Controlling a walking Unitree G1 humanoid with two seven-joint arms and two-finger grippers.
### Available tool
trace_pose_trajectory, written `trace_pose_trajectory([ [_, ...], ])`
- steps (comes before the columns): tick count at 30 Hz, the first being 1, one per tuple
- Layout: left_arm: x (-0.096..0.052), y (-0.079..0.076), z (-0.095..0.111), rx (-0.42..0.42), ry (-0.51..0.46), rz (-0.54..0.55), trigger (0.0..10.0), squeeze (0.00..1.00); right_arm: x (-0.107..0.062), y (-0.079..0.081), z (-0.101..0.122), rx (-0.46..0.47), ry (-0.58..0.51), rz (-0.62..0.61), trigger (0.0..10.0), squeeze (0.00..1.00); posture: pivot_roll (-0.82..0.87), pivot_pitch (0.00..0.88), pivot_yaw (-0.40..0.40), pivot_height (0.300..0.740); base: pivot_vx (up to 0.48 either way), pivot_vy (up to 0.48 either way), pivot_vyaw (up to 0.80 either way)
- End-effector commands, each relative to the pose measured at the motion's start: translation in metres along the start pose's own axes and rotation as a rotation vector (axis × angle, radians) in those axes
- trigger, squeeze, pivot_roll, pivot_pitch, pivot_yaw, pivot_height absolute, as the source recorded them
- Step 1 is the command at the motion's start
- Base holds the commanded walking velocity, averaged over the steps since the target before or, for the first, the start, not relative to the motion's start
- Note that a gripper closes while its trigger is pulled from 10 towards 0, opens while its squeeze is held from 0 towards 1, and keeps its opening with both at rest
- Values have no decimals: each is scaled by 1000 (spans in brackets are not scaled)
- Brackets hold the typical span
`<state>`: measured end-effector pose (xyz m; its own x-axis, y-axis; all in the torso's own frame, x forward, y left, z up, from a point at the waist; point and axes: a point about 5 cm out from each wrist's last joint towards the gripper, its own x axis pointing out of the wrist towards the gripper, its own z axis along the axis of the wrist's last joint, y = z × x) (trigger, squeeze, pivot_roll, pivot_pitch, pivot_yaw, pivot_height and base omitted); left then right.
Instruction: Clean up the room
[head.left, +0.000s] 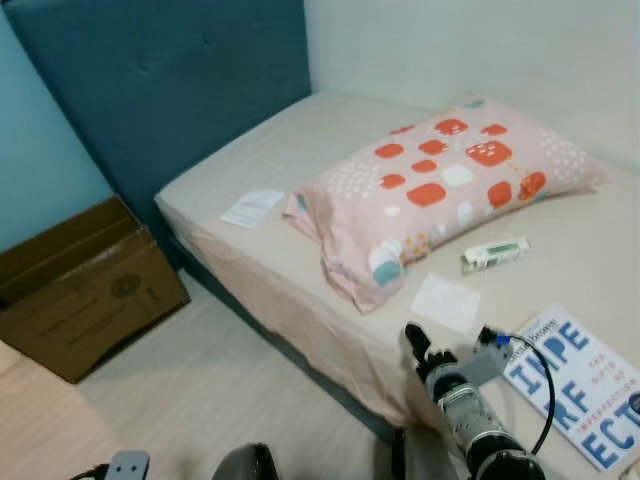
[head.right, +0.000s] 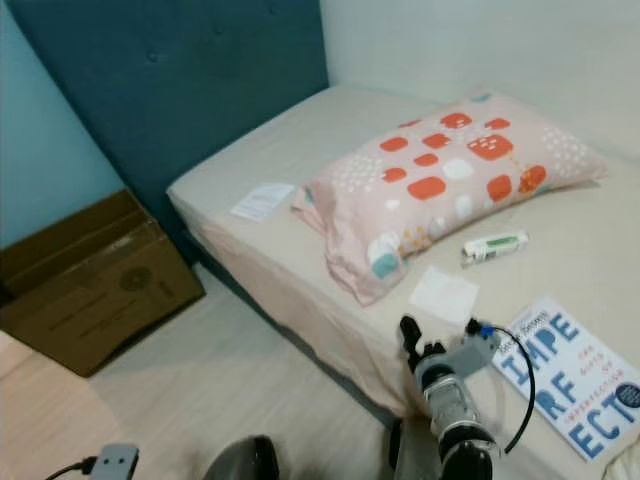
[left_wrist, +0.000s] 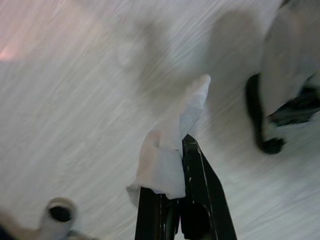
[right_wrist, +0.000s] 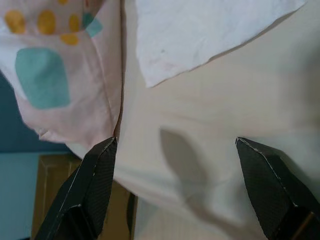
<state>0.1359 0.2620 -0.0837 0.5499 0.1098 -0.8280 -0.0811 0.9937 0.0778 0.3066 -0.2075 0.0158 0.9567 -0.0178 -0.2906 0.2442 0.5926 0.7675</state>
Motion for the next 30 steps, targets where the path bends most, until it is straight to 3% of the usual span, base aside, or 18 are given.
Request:
trace_pose_trajectory([
  [1, -5, 12, -9, 19, 19, 13, 10000, 0, -5, -8, -8, 50, 6, -39, 10000, 0, 140, 295, 142, 600, 0, 0, 0],
  [3, -13, 23, -21, 51, 35, 14, 10000, 0, -5, -12, 19, 110, -129, -28, 10000, 0, 181, 333, 162, 600, 0, 0, 0],
  [7, -15, 27, -24, 59, 39, 14, 10000, 0, -6, -15, 30, 135, -180, -24, 10000, 0, 195, 349, 171, 600, 0, 0, 0],
  [9, -21, 34, -31, 78, 47, 11, 10000, 0, -11, -24, 57, 199, -305, -26, 10000, 0, 230, 375, 187, 600, 0, 0, 0],
  [10, -21, 34, -31, 78, 47, 11, 10000, 0, -11, -24, 57, 199, -305, -26, 10000, 0, 230, 375, 187, 600, 0, 0, 0],
  [13, -27, 42, -38, 100, 52, 4, 10000, 0, -16, -27, 87, 240, -437, 12, 10000, 0, 258, 398, 209, 600, 0, 0, 0],
  [23, -34, 50, -45, 116, 52, -7, 10000, 0, -20, -25, 114, 237, -550, 62, 10000, 0, 274, 409, 218, 600, 0, 0, 0],
  [24, -35, 50, -46, 117, 52, -8, 10000, 0, -21, -25, 117, 240, -567, 61, 0, 0, 274, 409, 218, 600, 0, 0, 0],
  [30, -33, 46, -46, 109, 51, -12, 10000, 0, -24, -27, 125, 243, -603, 70, 0, 0, 256, 400, 198, 600, 0, 0, 0],
])
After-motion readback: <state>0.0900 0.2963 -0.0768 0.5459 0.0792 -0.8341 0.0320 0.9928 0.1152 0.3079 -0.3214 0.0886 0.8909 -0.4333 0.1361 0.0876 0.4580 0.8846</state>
